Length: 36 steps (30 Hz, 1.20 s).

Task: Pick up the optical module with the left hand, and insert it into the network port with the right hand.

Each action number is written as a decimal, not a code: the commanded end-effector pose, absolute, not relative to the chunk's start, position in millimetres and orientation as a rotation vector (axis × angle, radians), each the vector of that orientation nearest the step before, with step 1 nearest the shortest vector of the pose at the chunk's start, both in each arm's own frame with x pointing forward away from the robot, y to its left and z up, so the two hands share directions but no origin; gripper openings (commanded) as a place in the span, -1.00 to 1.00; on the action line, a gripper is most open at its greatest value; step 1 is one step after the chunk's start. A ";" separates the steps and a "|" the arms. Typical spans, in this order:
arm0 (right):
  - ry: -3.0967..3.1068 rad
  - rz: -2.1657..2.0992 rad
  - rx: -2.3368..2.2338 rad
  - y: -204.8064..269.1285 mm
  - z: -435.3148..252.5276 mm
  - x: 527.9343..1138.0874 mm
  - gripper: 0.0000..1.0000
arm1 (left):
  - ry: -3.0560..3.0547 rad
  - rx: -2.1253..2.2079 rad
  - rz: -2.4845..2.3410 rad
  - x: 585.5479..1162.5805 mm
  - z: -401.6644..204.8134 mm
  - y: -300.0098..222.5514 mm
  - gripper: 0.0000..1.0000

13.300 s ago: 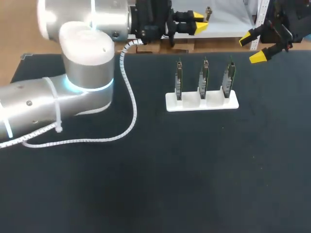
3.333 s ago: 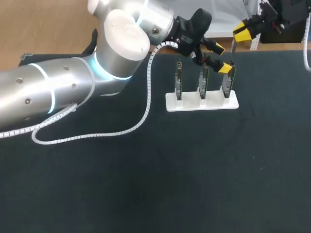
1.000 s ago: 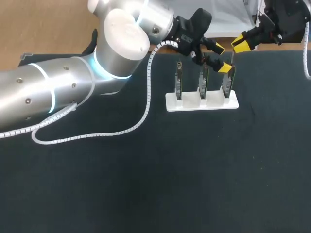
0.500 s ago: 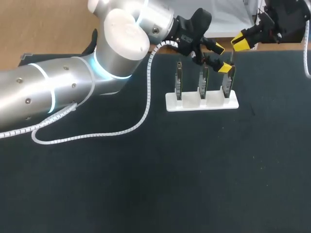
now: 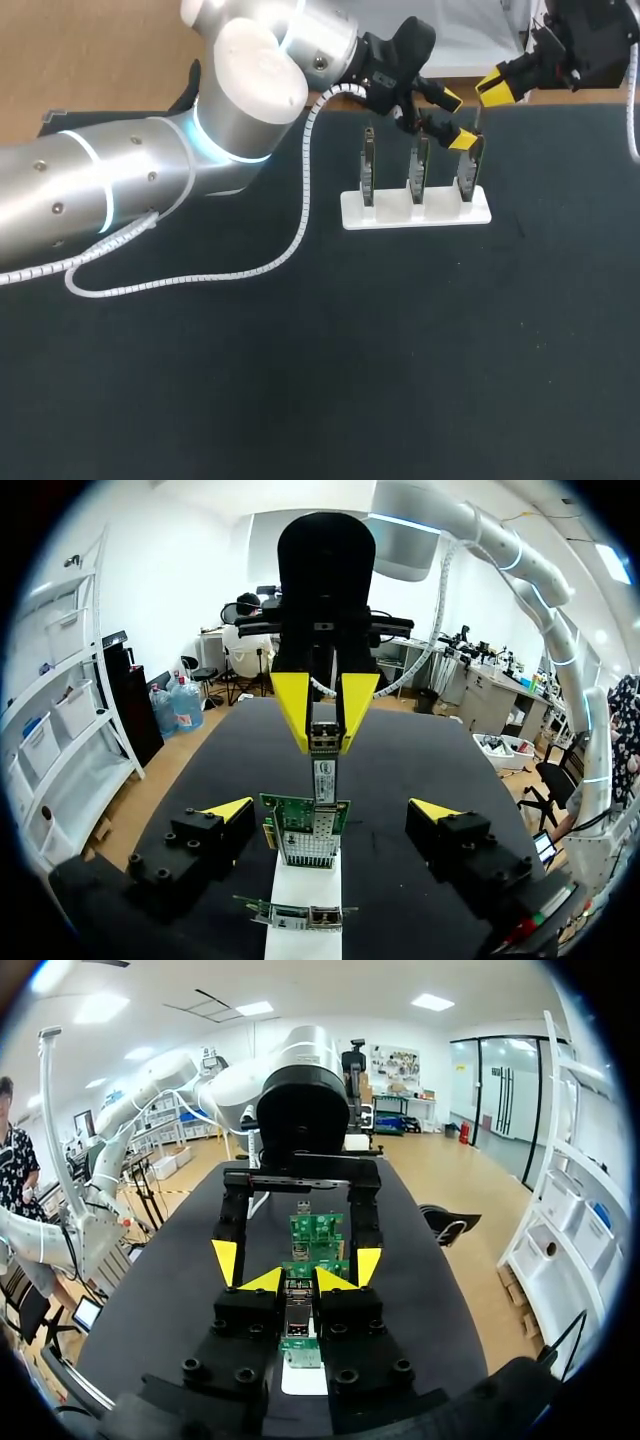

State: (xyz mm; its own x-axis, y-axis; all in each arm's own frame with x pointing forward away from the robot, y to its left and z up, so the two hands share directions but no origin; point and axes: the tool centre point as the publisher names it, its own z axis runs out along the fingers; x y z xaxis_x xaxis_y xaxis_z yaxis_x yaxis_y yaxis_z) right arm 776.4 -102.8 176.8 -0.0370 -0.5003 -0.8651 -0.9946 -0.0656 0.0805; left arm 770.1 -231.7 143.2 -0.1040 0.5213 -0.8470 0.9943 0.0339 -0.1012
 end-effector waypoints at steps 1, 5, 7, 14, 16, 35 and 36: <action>1.600 1.015 -1.619 -102.9 175.8 773.2 -1.00 | 1.699 1.551 -0.974 772.0 143.9 -232.6 1.00; 1.603 1.014 -1.615 -104.0 175.8 773.2 -1.00 | 1.699 1.551 -0.974 772.0 143.9 -232.6 1.00; 1.603 1.014 -1.614 -104.0 175.7 773.2 -1.00 | 1.699 1.551 -0.974 772.0 143.9 -232.6 1.00; 1.606 1.016 -1.605 -103.2 173.7 773.5 -1.00 | 1.699 1.551 -0.974 772.0 143.9 -232.6 1.00; 1.607 1.016 -1.602 -103.4 173.1 773.6 -1.00 | 1.699 1.551 -0.974 772.0 143.9 -232.6 1.00; 1.577 1.001 -1.604 -103.7 183.1 770.4 -1.00 | 1.699 1.551 -0.974 772.0 143.9 -232.6 1.00; 1.576 0.999 -1.604 -103.7 183.2 770.3 -1.00 | 1.699 1.551 -0.974 772.0 143.9 -232.6 1.00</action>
